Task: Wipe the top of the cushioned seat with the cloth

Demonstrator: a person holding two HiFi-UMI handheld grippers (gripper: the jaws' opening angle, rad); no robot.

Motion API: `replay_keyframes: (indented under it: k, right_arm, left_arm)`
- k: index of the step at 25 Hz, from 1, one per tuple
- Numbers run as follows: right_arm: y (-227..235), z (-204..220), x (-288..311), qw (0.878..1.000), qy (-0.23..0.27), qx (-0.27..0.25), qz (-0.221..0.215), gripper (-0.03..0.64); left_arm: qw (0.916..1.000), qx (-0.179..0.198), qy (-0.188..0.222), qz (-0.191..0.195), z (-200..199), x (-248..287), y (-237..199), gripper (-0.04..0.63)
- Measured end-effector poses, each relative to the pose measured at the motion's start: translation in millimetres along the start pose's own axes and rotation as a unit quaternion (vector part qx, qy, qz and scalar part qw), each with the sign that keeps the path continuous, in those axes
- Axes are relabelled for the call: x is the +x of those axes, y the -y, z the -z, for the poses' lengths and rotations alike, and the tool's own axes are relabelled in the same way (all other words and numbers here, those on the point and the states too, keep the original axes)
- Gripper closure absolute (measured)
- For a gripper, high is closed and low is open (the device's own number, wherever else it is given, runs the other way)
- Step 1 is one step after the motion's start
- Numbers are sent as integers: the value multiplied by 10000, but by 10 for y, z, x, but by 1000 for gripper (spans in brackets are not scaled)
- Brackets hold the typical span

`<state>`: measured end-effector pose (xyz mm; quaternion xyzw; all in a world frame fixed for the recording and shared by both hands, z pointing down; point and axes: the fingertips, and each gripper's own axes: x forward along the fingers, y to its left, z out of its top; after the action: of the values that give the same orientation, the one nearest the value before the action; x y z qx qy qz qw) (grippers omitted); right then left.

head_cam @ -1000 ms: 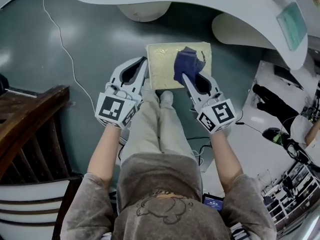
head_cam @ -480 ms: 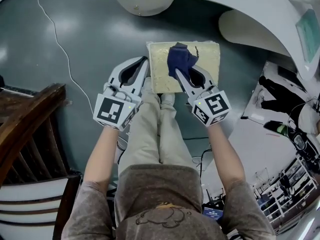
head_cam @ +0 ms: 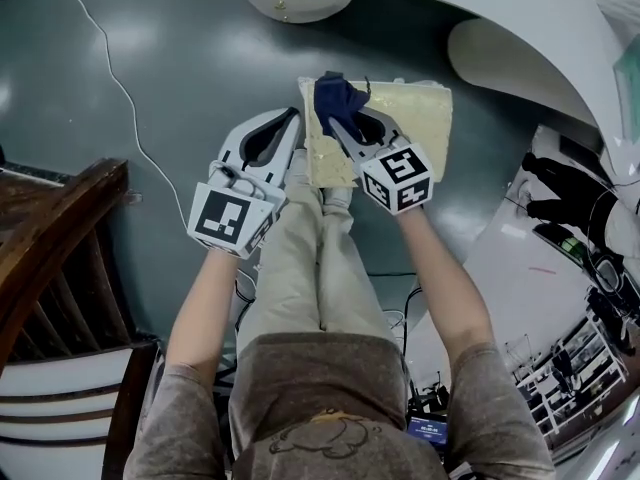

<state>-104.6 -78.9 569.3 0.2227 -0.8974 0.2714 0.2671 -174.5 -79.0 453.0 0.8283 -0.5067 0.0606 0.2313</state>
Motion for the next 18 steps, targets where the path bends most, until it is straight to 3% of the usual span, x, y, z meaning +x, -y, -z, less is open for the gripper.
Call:
replay_keyframes:
  k: [18]
  right_arm:
    - [324, 609, 613, 9931, -1124, -112, 325, 520]
  left_arm:
    - [9998, -29, -204, 63, 190, 81, -39, 578]
